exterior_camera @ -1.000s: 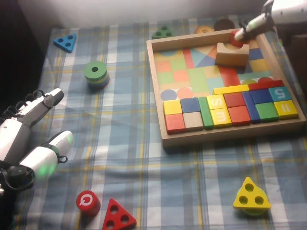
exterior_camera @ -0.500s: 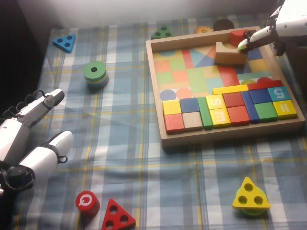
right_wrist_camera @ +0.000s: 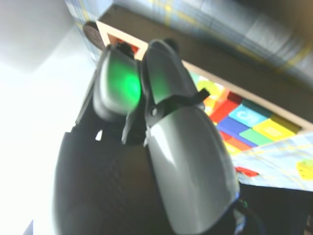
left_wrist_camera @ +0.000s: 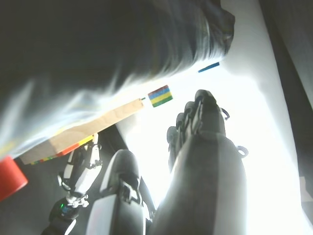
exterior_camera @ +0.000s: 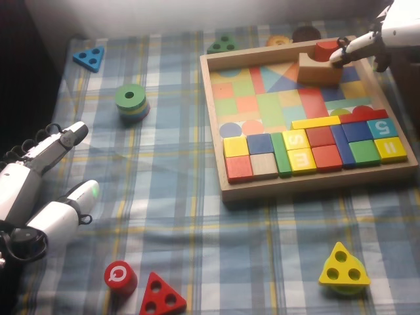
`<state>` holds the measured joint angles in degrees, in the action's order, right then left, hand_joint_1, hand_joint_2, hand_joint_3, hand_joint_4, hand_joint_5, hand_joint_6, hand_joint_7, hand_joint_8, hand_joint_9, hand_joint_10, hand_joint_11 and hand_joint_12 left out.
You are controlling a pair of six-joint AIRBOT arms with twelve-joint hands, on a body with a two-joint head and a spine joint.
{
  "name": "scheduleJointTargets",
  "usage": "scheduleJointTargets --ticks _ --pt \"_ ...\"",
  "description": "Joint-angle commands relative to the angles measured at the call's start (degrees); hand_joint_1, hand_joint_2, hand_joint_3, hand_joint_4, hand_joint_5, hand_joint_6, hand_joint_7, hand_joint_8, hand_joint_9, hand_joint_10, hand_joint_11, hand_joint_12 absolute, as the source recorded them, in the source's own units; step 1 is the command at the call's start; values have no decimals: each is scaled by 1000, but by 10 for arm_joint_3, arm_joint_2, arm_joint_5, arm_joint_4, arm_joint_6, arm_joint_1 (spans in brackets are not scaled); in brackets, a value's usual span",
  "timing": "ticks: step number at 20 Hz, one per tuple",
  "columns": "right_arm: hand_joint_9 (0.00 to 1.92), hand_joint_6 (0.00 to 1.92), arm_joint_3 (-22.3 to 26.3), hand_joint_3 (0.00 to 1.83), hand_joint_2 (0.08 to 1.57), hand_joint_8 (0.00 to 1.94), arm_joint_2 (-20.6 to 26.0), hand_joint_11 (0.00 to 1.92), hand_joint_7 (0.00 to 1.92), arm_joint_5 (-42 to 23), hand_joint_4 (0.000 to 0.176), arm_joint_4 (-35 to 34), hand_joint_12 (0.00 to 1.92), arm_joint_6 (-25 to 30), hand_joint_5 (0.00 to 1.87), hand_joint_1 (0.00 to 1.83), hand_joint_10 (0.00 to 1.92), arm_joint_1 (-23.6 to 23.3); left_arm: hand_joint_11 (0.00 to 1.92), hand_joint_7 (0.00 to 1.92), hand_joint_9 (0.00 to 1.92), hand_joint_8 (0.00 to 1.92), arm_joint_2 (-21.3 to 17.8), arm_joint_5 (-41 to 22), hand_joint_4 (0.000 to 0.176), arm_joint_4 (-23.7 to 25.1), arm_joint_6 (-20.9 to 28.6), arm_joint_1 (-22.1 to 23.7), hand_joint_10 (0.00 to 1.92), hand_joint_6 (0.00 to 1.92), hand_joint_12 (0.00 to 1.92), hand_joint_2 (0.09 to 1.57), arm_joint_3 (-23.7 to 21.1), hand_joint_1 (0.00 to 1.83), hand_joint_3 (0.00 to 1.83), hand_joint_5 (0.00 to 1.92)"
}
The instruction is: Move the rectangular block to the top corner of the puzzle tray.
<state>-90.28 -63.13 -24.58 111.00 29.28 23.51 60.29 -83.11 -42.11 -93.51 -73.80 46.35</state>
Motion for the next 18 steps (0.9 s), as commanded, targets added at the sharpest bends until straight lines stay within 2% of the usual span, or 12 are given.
scheduleJointTargets --ticks 1,2,3,4,6,7,9,10,11,13,15,18 --pt "1503 4 -6 19 1193 1880 -1 1567 902 20 0 13 1921 -7 397 1616 1921 6 0 250 148 2 -5 -63 16 24 5 3 3 1 198 1382 1 769 0 313" --pt "1494 8 -7 10 1179 1929 -1 1551 1063 21 0 13 1921 -7 415 1649 1921 7 0 250 150 1 -5 -63 9 24 5 3 3 1 242 1381 1 759 0 318" --pt "1499 5 -9 1 1159 1939 -1 1557 1050 23 0 13 1921 -7 414 1700 1921 8 0 236 131 0 -5 -63 17 24 5 3 0 0 215 1392 1 718 1 303" --pt "1503 3 -10 0 1153 1941 -1 1559 1131 23 0 13 1921 -7 412 1700 1921 8 0 247 144 4 -5 -63 8 24 5 3 6 4 220 1388 1 740 0 314" --pt "1535 3 -10 0 1147 1941 -1 1577 1317 24 0 13 1921 -7 411 1713 1921 8 0 258 158 3 -5 -63 22 24 5 3 8 0 276 1387 1 721 0 306" --pt "1539 4 -10 0 1142 1941 -1 1578 1348 24 0 13 1921 -7 415 1720 1921 8 0 252 147 1 -5 -63 16 24 5 3 3 0 233 1388 1 729 0 306" --pt "1523 1 -10 0 1146 1941 -1 1577 1333 25 0 15 1921 -7 414 1718 1921 8 0 244 140 0 -5 -63 14 24 5 3 0 1 203 1387 1 722 0 313" --pt "1565 0 -11 0 1137 1941 -1 1631 1305 27 0 16 1921 -7 410 1802 1921 8 0 245 144 0 -5 -63 16 24 5 3 2 1 194 1385 0 730 0 316" --pt "1539 0 -13 2 1151 1941 -1 1609 1318 30 0 17 1921 -7 409 1720 1921 8 0 245 139 0 -5 -62 10 24 5 3 1 0 140 1387 0 721 0 315" --pt "1546 0 -17 5 1154 1941 -1 1625 1347 33 0 18 1921 -7 395 1727 1921 9 0 244 142 0 -5 -62 12 24 5 3 3 0 132 1388 0 720 1 314" --pt "1582 2 -20 0 1135 1941 -1 1656 1370 37 0 20 1921 -7 389 1771 1921 10 0 248 151 0 -5 -62 19 24 5 3 4 0 219 1386 0 734 0 312" --pt "1544 1 -30 2 1148 1941 -3 1612 1339 44 0 21 1921 -7 376 1732 1921 12 0 253 159 1 -5 -61 10 25 5 3 3 1 311 1386 0 741 0 322"
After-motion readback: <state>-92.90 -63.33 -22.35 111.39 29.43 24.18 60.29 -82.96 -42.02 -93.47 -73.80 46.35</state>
